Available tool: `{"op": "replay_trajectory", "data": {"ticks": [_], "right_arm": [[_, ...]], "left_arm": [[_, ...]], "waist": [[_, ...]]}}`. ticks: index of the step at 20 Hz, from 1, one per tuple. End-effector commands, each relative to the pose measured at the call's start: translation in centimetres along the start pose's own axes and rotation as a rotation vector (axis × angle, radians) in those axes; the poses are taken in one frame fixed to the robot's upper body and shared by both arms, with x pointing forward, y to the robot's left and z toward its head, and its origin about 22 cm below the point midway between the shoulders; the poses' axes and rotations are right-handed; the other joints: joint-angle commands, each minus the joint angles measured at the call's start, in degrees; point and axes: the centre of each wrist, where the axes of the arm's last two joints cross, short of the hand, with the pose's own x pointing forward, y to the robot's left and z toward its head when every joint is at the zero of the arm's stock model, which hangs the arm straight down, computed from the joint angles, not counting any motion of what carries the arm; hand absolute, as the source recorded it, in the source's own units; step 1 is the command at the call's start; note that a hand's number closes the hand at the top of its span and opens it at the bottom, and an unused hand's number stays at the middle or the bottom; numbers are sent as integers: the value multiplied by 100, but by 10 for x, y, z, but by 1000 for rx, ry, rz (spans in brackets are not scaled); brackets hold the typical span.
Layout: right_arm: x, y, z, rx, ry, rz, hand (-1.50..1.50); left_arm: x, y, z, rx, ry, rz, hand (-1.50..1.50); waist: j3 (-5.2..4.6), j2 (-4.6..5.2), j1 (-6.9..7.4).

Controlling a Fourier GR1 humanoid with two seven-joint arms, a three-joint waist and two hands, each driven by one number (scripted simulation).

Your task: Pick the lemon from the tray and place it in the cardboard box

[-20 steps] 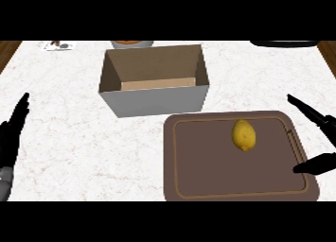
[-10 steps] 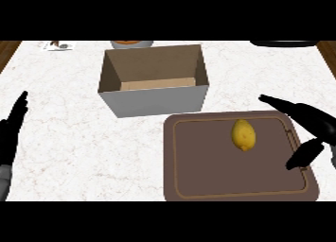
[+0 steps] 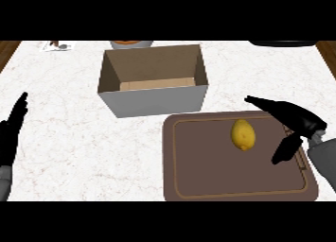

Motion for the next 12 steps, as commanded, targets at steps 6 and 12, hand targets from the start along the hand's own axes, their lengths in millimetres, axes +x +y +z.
{"op": "replay_trajectory", "data": {"ticks": [6,12], "right_arm": [[20,1,-4,10,-36,-7,-150],[18,14,-6,30,-108,-30,-150]], "left_arm": [[8,1,-10,1,14,4,0],[-7,14,9,-20,-10,9,0]], "waist": [[1,-3,-28],[1,-4,-9]]}}
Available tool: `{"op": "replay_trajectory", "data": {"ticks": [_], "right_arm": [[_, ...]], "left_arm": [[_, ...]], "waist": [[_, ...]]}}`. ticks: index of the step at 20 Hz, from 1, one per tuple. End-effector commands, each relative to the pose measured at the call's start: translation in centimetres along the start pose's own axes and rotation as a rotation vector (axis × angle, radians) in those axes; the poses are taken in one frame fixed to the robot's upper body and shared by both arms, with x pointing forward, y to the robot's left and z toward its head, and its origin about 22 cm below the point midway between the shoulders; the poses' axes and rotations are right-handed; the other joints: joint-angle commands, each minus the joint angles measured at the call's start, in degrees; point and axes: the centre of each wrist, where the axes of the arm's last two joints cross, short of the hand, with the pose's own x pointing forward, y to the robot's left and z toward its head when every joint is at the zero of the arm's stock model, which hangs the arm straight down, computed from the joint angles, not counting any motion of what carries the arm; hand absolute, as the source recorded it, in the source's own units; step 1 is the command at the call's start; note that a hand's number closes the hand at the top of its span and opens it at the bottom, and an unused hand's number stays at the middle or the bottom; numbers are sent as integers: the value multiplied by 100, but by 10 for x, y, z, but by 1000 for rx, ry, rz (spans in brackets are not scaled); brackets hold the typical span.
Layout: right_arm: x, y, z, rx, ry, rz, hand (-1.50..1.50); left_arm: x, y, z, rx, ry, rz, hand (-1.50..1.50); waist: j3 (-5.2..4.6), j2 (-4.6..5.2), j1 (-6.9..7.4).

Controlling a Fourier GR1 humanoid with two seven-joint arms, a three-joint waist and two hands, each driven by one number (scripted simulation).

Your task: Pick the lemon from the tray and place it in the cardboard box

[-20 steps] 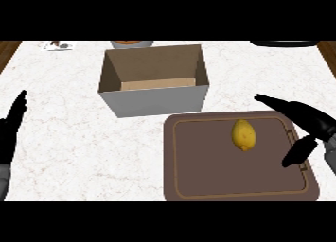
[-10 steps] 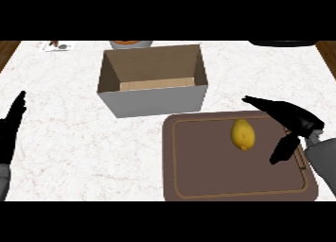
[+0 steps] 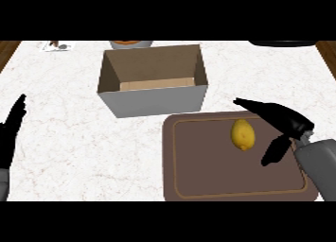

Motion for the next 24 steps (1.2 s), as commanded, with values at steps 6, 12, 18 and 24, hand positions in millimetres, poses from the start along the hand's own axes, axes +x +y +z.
{"op": "replay_trajectory", "data": {"ticks": [6,12,18,24], "right_arm": [[43,-14,-4,-2,-82,-10,-150],[37,31,-2,81,45,75,-150],[28,33,-27,82,101,56,-150],[28,43,-33,-148,77,148,150]], "left_arm": [[-2,-9,4,2,-8,7,0],[-4,-1,-5,21,-9,4,0],[7,-16,1,-5,-9,19,0],[-5,1,1,3,1,-7,0]], "waist": [[0,-1,3],[-1,1,-13],[2,9,19],[3,11,38]]}}
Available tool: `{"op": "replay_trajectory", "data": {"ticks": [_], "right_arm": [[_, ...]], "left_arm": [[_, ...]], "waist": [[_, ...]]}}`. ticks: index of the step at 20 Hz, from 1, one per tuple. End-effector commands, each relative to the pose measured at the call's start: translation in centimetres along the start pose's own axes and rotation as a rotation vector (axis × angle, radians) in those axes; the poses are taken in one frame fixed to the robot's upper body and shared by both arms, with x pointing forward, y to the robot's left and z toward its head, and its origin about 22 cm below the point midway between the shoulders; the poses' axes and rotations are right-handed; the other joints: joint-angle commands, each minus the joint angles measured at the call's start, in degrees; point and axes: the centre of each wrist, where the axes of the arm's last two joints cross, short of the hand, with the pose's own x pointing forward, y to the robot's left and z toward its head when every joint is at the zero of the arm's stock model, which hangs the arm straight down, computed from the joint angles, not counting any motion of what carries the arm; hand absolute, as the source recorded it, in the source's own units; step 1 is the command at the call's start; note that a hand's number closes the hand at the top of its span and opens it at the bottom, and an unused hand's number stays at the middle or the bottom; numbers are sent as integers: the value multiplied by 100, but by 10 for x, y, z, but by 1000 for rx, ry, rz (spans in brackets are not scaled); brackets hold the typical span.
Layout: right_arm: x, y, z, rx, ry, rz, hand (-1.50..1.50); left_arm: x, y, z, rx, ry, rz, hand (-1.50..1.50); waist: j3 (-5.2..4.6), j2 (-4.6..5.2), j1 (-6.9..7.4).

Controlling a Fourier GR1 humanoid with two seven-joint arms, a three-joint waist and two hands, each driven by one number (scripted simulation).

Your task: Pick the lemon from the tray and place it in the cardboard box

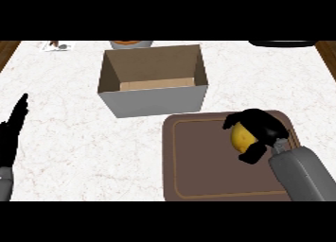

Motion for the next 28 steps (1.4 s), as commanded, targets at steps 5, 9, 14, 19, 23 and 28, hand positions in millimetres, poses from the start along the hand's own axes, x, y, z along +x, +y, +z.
{"op": "replay_trajectory", "data": {"ticks": [5,9,14,19,23,28], "right_arm": [[3,-3,-31,-193,-2,90,150],[31,42,-4,-294,408,-98,150],[70,55,16,-475,669,-154,150],[125,43,58,-667,779,-72,150],[179,20,77,-895,699,20,150],[232,11,98,-976,589,118,150]], "left_arm": [[19,4,-6,11,-13,9,0],[-14,7,10,44,33,-2,0],[-19,11,12,48,59,-9,0],[-20,12,16,32,61,3,0],[2,5,2,26,19,1,0],[-6,9,-1,37,-2,-4,0]], "waist": [[21,24,39],[-5,-87,-277],[-17,-124,-413],[-6,-115,-261],[4,-51,-110],[6,0,3]]}}
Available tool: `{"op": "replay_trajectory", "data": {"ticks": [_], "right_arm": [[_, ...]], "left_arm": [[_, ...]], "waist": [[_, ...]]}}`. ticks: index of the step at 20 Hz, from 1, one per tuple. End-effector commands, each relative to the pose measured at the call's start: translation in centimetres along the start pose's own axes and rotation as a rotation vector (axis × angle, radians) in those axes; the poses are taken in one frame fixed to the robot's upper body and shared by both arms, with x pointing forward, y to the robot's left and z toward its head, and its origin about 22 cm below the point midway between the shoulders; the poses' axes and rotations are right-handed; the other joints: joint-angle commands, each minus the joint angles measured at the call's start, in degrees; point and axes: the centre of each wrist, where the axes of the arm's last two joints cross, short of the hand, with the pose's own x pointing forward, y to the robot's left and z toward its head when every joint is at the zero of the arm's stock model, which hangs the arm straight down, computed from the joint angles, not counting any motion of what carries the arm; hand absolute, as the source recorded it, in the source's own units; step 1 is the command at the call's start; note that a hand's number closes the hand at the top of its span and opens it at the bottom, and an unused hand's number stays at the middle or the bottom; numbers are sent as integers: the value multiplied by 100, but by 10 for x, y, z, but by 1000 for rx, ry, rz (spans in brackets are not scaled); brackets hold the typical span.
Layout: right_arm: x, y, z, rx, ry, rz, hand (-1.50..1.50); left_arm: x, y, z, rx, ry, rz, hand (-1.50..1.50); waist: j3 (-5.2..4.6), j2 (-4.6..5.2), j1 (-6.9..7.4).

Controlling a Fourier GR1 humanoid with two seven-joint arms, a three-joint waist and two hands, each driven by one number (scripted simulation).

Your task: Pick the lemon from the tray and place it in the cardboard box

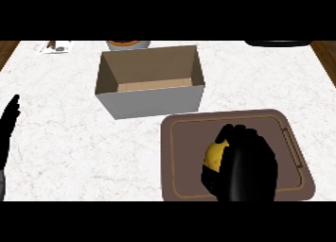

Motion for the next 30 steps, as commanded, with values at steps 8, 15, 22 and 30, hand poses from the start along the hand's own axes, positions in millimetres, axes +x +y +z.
{"op": "replay_trajectory", "data": {"ticks": [8,15,22,30], "right_arm": [[64,-32,-31,-26,-13,-214,150],[99,-36,-99,-25,42,-327,150],[114,-25,-154,24,93,-410,150],[116,32,-200,50,161,-369,150]], "left_arm": [[1,-25,2,-23,-31,-6,0],[22,-18,-12,-44,-46,0,0],[7,-23,-9,-65,-45,7,0],[30,-26,-14,-66,-84,-17,0]], "waist": [[12,68,183],[13,107,308],[9,125,335],[13,195,554]]}}
